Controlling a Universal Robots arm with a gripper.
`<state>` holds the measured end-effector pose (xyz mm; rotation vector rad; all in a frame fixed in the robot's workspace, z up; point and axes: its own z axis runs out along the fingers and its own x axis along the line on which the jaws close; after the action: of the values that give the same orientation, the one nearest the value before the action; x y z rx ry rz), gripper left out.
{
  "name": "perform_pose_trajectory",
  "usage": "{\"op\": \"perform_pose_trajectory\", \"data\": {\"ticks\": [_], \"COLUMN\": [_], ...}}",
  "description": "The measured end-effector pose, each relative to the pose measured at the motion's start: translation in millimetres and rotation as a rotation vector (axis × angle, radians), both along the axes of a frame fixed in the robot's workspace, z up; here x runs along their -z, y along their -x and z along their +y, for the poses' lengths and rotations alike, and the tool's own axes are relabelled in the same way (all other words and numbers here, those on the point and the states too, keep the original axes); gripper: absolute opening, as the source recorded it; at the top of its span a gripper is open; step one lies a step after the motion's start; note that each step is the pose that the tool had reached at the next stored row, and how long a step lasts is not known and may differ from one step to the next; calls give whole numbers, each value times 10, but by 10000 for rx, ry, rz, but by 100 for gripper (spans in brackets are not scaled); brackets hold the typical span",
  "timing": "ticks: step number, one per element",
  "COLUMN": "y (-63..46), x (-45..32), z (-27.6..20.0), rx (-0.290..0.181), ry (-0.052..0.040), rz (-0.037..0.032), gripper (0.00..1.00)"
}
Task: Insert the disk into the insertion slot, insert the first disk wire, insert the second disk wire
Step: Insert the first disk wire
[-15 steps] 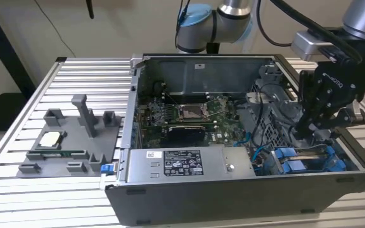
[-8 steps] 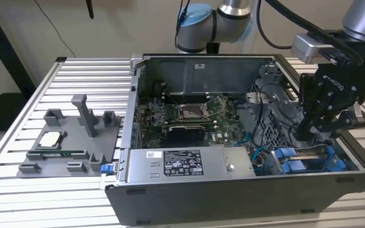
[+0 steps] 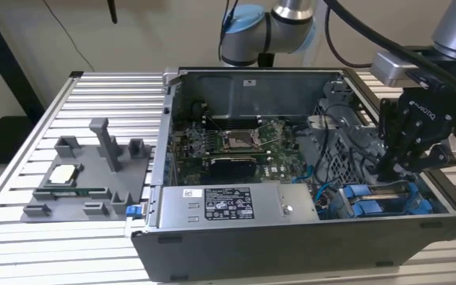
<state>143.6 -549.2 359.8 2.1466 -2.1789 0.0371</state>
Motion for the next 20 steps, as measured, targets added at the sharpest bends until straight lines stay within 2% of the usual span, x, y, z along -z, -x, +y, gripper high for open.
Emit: {"op": "perform_pose_trajectory", "data": {"ticks": [9, 20], "y": [-173, -241], "x": [72, 145], "z": [0, 20], "rx": [-2, -79], "ry": [0, -3], "rz": [0, -2], "gripper": [19, 19]}}
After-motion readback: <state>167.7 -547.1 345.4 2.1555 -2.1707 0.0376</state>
